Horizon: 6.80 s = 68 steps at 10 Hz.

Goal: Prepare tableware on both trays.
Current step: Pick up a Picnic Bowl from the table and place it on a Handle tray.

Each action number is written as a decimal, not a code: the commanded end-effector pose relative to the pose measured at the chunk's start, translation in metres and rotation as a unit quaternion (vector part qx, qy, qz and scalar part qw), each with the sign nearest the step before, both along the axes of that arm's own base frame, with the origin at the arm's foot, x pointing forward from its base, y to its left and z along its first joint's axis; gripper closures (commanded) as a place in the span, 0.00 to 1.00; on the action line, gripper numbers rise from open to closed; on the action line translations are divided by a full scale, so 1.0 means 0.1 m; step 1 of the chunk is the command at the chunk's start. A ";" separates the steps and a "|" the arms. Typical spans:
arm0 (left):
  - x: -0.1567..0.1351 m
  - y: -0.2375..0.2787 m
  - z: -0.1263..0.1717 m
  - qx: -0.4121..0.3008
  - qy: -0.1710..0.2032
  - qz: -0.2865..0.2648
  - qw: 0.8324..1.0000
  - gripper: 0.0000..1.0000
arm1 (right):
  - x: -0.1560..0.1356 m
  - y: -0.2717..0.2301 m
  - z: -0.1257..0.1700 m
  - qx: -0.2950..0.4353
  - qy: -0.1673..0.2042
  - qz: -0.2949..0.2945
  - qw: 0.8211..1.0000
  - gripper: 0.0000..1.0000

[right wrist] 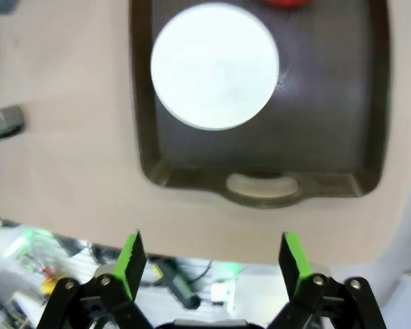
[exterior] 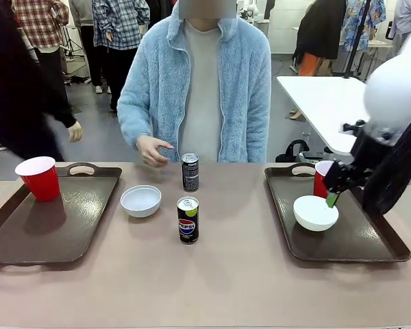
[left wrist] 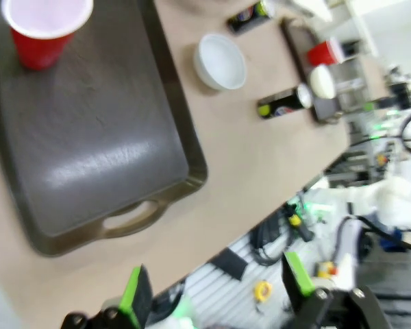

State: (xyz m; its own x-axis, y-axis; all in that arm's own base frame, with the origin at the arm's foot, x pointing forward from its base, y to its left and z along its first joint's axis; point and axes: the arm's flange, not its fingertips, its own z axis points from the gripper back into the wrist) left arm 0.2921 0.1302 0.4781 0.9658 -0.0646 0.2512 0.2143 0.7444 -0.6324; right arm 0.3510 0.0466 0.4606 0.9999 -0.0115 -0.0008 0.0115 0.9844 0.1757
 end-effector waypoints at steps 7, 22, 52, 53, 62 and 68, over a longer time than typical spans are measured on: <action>0.75 -1.59 0.47 0.350 0.052 -0.058 0.934 0.00 | -0.09 -1.91 0.38 0.368 0.112 -0.029 0.923 0.00; -0.31 -2.21 0.09 0.291 0.003 -0.198 0.936 0.00 | -0.32 -2.56 -0.21 0.418 0.130 -0.025 0.899 0.00; 0.75 -3.40 -0.56 0.368 -0.089 -0.183 0.907 0.00 | -0.32 -2.56 -0.21 0.418 0.130 -0.025 0.899 0.00; 0.81 -3.45 -0.65 0.361 -0.098 -0.179 0.910 0.00 | -0.32 -2.56 -0.21 0.418 0.130 -0.025 0.899 0.00; -0.23 -3.17 -0.20 0.338 -0.069 -0.298 0.890 0.00 | -0.32 -2.56 -0.21 0.418 0.130 -0.025 0.899 0.00; 0.05 -3.25 -0.19 0.381 -0.087 -0.209 0.896 0.00 | -0.32 -2.56 -0.21 0.418 0.130 -0.025 0.899 0.00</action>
